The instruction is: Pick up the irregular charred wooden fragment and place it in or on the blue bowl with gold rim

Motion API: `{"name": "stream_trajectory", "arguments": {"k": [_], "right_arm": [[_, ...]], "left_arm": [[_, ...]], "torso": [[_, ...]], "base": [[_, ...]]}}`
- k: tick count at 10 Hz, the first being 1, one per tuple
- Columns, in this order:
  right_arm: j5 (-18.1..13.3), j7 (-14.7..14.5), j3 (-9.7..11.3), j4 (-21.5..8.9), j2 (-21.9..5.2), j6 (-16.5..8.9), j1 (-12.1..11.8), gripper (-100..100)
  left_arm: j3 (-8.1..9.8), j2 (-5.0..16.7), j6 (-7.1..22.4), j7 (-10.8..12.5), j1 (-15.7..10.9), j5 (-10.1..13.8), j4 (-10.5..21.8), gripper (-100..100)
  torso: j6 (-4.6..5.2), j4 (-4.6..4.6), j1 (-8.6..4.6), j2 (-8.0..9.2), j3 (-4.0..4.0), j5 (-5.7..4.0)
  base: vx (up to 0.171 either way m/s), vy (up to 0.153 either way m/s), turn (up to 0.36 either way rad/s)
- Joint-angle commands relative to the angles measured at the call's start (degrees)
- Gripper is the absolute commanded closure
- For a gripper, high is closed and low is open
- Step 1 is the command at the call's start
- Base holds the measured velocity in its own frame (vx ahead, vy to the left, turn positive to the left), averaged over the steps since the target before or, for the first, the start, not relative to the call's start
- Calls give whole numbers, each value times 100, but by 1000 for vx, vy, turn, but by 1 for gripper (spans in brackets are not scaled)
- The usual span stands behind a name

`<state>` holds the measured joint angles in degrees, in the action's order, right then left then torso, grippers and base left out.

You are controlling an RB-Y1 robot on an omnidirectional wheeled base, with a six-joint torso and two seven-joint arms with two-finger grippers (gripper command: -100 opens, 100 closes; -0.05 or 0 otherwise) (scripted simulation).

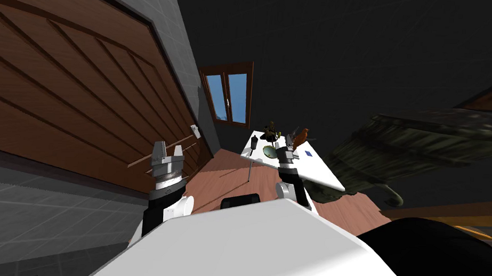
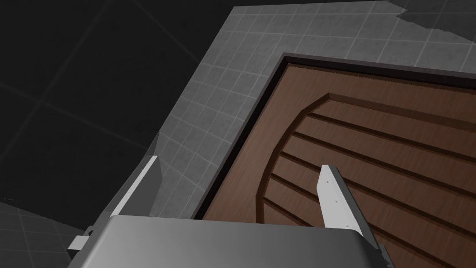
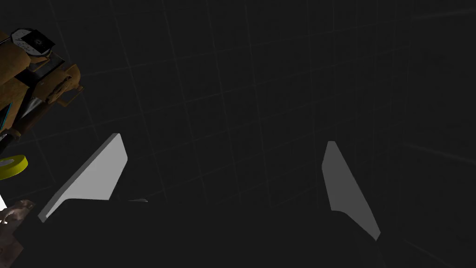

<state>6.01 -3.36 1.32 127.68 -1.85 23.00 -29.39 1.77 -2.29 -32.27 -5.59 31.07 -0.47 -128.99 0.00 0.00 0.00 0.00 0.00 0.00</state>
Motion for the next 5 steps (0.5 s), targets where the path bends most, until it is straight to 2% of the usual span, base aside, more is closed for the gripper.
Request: {"name": "stream_trajectory", "arguments": {"k": [1, 3, 5], "right_arm": [[-41, -43, -26, -47, -202, -47, -31, -100], [-138, -146, -87, -157, -481, -159, -103, -100], [-277, -295, -176, -309, -730, -318, -209, -100]], "left_arm": [[0, 0, 0, 0, 0, 0, 0, 0], [0, 0, 0, 0, 0, 0, 0, 0], [-1, -1, 0, 0, 1, 0, 0, 0]], "torso": [[0, 0, 0, 0, 0, 0], [0, -3, 18, -13, -7, 4], [0, -7, 34, -33, -19, 7]], "base": [[22, 29, -6], [59, 74, -14], [109, 112, -18]]}}
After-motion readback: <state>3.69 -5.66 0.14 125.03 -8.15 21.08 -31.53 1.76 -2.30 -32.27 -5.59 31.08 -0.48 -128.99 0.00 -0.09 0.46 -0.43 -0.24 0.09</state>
